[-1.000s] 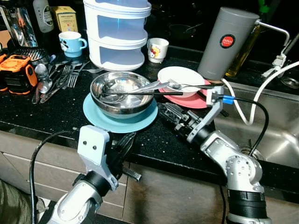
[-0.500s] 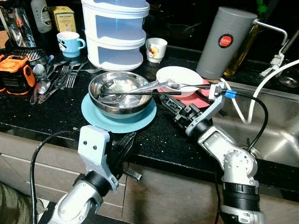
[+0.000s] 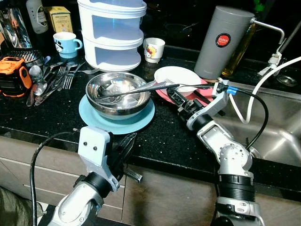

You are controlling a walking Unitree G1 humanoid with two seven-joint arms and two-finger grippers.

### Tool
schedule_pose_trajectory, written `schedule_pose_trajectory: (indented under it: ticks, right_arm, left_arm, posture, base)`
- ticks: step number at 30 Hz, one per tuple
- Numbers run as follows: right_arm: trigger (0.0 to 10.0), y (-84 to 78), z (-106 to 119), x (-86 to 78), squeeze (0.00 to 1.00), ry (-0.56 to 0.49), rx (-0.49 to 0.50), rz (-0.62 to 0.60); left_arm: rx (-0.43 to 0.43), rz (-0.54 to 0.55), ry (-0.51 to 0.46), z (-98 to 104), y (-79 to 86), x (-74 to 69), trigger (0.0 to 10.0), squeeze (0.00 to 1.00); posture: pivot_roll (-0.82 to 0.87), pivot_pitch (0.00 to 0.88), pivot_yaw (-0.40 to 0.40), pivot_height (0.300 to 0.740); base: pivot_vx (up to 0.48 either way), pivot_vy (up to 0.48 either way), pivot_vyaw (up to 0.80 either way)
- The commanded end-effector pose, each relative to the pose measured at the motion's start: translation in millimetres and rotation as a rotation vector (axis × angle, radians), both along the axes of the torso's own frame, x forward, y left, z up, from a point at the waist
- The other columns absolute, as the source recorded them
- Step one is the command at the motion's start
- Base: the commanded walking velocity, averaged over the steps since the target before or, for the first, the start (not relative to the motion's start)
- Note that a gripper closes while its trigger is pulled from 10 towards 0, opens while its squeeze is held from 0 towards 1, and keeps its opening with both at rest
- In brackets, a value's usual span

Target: Kitchen organization

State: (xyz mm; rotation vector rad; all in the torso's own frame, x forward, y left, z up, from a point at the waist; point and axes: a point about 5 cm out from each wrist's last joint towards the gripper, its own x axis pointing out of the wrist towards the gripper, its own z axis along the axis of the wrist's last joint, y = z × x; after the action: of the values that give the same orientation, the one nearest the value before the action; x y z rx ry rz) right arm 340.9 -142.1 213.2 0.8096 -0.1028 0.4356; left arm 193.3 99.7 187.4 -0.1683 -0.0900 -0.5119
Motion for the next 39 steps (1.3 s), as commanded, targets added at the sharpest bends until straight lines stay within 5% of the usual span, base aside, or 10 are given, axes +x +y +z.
schedule_pose_trajectory:
  ticks: [1,7,18,20,39]
  right_arm:
    - [10.0,1.0,2,0.6,0.0,-0.012,0.03,0.016]
    - [10.0,8.7,0,-4.4,0.0,-0.021,0.035,0.106]
    - [10.0,10.6,-2,-3.6,0.0,-0.012,0.037,0.093]
    - [0.0,10.6,-2,-3.4,0.0,-0.019,0.047,0.085]
    - [0.0,7.0,10,-4.5,0.0,-0.087,0.138,0.081]
  left_arm:
    - [-0.004,-0.003,0.004,-2,-1.8,0.8,10.0,0.0]
    - [-0.004,-0.004,0.002,-2,-2.8,0.7,10.0,0.0]
    - [-0.008,-0.004,0.003,-2,-3.0,0.3,10.0,0.0]
    - [-0.008,-0.003,0.004,-2,-2.8,0.2,10.0,0.0]
    - [-0.007,-0.005,0.002,-1,-2.2,1.9,10.0,0.0]
  posture:
    - [0.17,0.0,-0.089,0.74]
    - [0.17,0.0,-0.094,0.74]
    - [0.17,0.0,-0.094,0.74]
    - [0.17,0.0,-0.093,0.74]
    - [0.17,0.0,-0.081,0.74]
  base:
    - [0.0,0.0,0.0]
    - [0.0,0.0,0.0]
    - [0.0,0.0,0.0]
    - [0.0,0.0,0.0]
    - [0.0,0.0,0.0]
